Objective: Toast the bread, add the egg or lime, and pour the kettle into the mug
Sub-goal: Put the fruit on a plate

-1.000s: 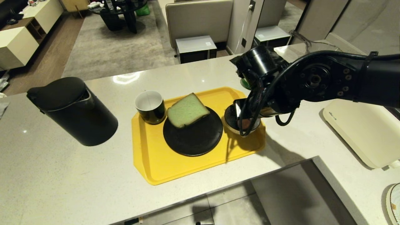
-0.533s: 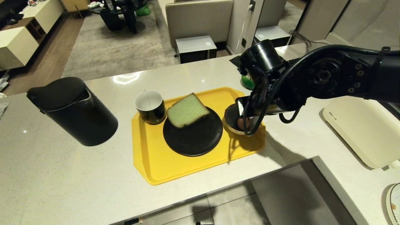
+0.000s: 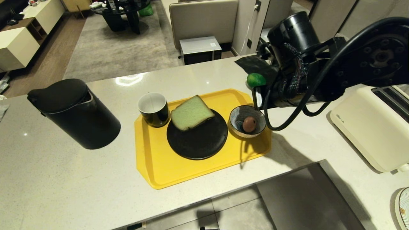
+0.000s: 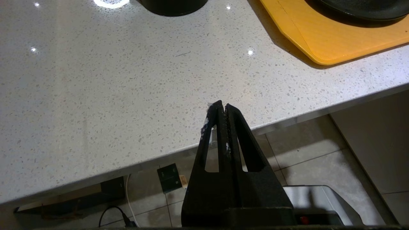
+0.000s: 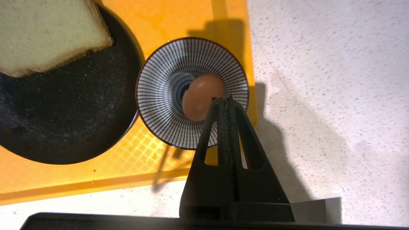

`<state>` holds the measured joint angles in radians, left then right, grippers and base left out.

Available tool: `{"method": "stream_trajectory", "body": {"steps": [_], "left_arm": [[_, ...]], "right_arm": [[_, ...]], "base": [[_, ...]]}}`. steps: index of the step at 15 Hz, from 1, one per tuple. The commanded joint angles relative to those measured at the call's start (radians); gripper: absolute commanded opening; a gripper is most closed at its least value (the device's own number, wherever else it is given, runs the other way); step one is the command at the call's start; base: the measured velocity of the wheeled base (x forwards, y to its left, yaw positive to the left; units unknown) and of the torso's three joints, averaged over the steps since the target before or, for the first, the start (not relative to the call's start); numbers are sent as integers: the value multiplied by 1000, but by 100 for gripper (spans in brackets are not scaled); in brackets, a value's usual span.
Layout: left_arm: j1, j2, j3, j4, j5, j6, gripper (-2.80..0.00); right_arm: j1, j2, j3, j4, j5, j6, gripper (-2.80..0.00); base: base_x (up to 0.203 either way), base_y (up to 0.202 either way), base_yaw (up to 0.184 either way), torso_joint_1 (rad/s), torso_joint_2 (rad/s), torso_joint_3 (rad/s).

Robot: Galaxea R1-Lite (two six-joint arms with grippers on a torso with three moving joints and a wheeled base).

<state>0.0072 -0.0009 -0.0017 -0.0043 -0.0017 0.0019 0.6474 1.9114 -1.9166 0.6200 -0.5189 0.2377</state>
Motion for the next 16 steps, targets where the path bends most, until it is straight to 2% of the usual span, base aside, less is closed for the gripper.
{"method": "stream_trajectory", "body": {"steps": [1, 9, 11, 13, 16], "left_arm": [[0, -1, 0, 0, 0, 0, -280], [0, -1, 0, 0, 0, 0, -280], [0, -1, 0, 0, 0, 0, -280], [0, -1, 0, 0, 0, 0, -280], [0, -1, 0, 0, 0, 0, -280]], "right_arm": [[0, -70, 1, 3, -5, 0, -280], [-52, -384, 124, 4, -6, -137, -280], [-119, -450, 167, 4, -1, -179, -280], [-175, -447, 189, 4, 5, -257, -280], [-192, -370, 173, -6, 5, -346, -280]], "base": [[0, 0, 0, 0, 0, 0], [0, 0, 0, 0, 0, 0], [0, 0, 0, 0, 0, 0], [0, 0, 0, 0, 0, 0], [0, 0, 0, 0, 0, 0]]}}
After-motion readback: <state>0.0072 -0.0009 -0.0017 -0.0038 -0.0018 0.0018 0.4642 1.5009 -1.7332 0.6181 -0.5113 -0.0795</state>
